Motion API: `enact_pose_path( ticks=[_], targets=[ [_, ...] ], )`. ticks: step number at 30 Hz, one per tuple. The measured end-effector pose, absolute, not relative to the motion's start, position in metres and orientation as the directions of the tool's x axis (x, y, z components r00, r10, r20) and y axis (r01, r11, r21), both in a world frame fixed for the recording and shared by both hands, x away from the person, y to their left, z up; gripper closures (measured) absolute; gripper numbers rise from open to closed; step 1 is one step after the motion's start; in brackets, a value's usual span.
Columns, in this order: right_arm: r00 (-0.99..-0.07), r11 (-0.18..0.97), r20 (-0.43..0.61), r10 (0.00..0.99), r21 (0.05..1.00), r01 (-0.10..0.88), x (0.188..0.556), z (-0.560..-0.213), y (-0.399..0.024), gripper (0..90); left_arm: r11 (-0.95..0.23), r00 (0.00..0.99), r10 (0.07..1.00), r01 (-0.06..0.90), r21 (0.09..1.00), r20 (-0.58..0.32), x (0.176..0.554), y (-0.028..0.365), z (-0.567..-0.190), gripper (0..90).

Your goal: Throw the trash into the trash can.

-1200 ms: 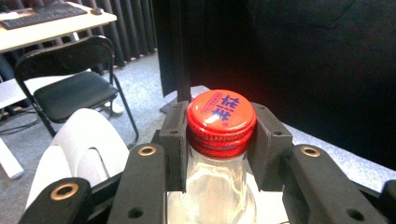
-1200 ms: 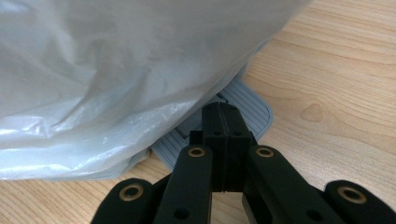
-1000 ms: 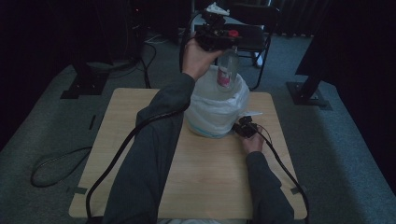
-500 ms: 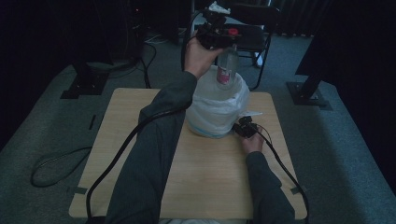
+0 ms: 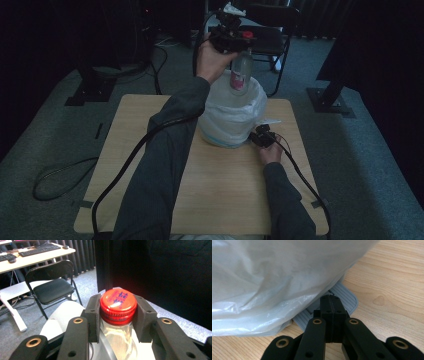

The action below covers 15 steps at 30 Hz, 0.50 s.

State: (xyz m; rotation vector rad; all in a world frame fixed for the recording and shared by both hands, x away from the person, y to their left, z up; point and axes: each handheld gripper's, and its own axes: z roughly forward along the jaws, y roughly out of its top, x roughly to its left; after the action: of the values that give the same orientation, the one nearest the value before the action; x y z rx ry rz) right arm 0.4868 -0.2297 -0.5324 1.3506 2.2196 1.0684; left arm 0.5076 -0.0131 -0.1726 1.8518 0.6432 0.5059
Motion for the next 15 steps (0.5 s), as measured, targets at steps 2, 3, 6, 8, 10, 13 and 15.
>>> enact_pose_path(
  ticks=[2, 3, 6, 8, 10, 13, 15],
  targets=[
    [-0.496, 0.268, 0.101, 0.862, 0.74, 0.616, 0.487, -0.532, -0.23, 90.0, -0.258, 0.77, 0.638, 0.186, 0.948, 0.022, 0.506, -0.011, -0.17, 59.1],
    [-0.497, 0.267, 0.102, 0.862, 0.74, 0.617, 0.487, -0.532, -0.23, 90.0, -0.257, 0.77, 0.638, 0.181, 0.949, 0.026, 0.505, -0.01, -0.169, 58.5],
    [-0.496, 0.266, 0.104, 0.862, 0.74, 0.617, 0.487, -0.532, -0.23, 90.0, -0.269, 0.769, 0.638, 0.172, 0.948, 0.042, 0.503, -0.009, -0.168, 56.2],
    [-0.497, 0.269, 0.102, 0.862, 0.738, 0.619, 0.487, -0.532, -0.23, 90.0, -0.255, 0.77, 0.637, 0.166, 0.953, 0.036, 0.501, -0.005, -0.168, 56.2],
    [-0.497, 0.267, 0.106, 0.861, 0.738, 0.619, 0.487, -0.532, -0.23, 90.0, -0.237, 0.773, 0.634, 0.162, 0.958, 0.026, 0.499, -0.001, -0.167, 55.8],
    [-0.496, 0.267, 0.103, 0.862, 0.739, 0.618, 0.487, -0.532, -0.229, 90.0, -0.229, 0.772, 0.635, 0.152, 0.962, 0.029, 0.496, 0.006, -0.166, 55.7],
    [-0.496, 0.268, 0.102, 0.862, 0.739, 0.618, 0.487, -0.532, -0.229, 90.0, -0.225, 0.771, 0.636, 0.154, 0.962, 0.025, 0.496, 0.013, -0.166, 55.7]
  ],
)
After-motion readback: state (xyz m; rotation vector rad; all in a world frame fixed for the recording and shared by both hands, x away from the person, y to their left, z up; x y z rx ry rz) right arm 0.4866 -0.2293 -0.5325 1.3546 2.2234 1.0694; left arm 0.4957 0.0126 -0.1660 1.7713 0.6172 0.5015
